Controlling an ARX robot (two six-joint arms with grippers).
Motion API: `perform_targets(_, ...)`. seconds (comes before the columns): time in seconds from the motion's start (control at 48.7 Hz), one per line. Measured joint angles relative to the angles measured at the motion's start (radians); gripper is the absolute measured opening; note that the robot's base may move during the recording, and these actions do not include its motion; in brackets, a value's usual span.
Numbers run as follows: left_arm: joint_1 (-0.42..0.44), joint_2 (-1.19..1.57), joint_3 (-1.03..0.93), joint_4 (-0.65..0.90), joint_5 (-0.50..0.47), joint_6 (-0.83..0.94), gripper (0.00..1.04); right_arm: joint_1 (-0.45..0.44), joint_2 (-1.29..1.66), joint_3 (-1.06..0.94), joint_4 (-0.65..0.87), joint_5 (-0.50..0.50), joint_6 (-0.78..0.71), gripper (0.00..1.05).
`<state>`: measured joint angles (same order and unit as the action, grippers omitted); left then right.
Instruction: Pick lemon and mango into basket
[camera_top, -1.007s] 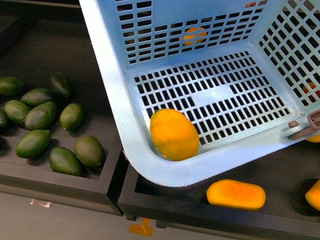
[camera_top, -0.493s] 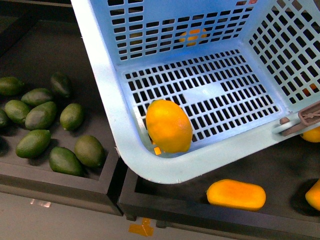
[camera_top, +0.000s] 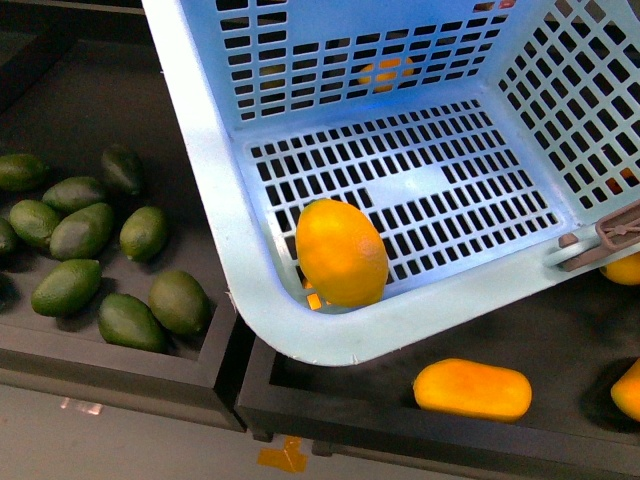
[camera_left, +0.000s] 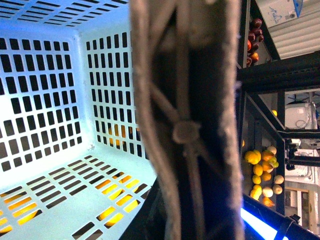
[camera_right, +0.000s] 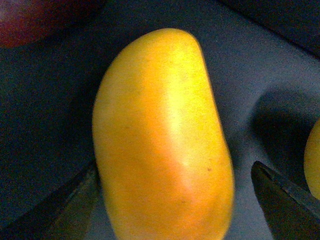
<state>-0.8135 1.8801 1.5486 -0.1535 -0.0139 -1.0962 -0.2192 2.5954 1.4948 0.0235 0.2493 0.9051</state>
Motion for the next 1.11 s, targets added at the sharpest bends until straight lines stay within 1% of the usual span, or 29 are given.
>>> perform_targets(0.021,0.000,0.000,0.000,0.000,0.000,0.000,0.05,-0.001,0.000,0.000,0.000,0.001,0.001,0.83)
perform_targets(0.082,0.000,0.000,0.000,0.000,0.003,0.000,0.05,-0.007,0.002,-0.006,0.003,0.001,0.013,0.73)
perform_targets(0.144,0.000,0.000,0.000,0.000,0.007,0.000,0.05,-0.017,-0.005,-0.026,0.024,-0.005,0.021,0.65)
perform_targets(0.206,0.000,0.000,0.000,0.000,0.011,-0.001,0.05,-0.028,-0.020,-0.057,0.046,-0.011,0.023,0.63)
perform_targets(0.39,-0.002,0.000,0.000,0.000,0.017,-0.005,0.05,-0.079,-0.109,-0.169,0.091,-0.040,-0.013,0.62)
perform_targets(0.514,-0.002,0.000,0.000,0.000,0.018,-0.005,0.05,-0.137,-0.260,-0.259,0.129,-0.084,-0.069,0.62)
perform_targets(0.76,-0.002,0.000,0.000,0.000,0.015,-0.005,0.05,-0.196,-0.496,-0.351,0.133,-0.145,-0.164,0.62)
perform_targets(0.966,-0.002,0.000,0.000,0.000,0.016,-0.005,0.05,-0.207,-0.727,-0.419,0.102,-0.186,-0.257,0.61)
perform_targets(1.11,-0.002,0.000,0.000,0.000,0.016,-0.006,0.05,-0.174,-0.914,-0.438,0.084,-0.195,-0.270,0.61)
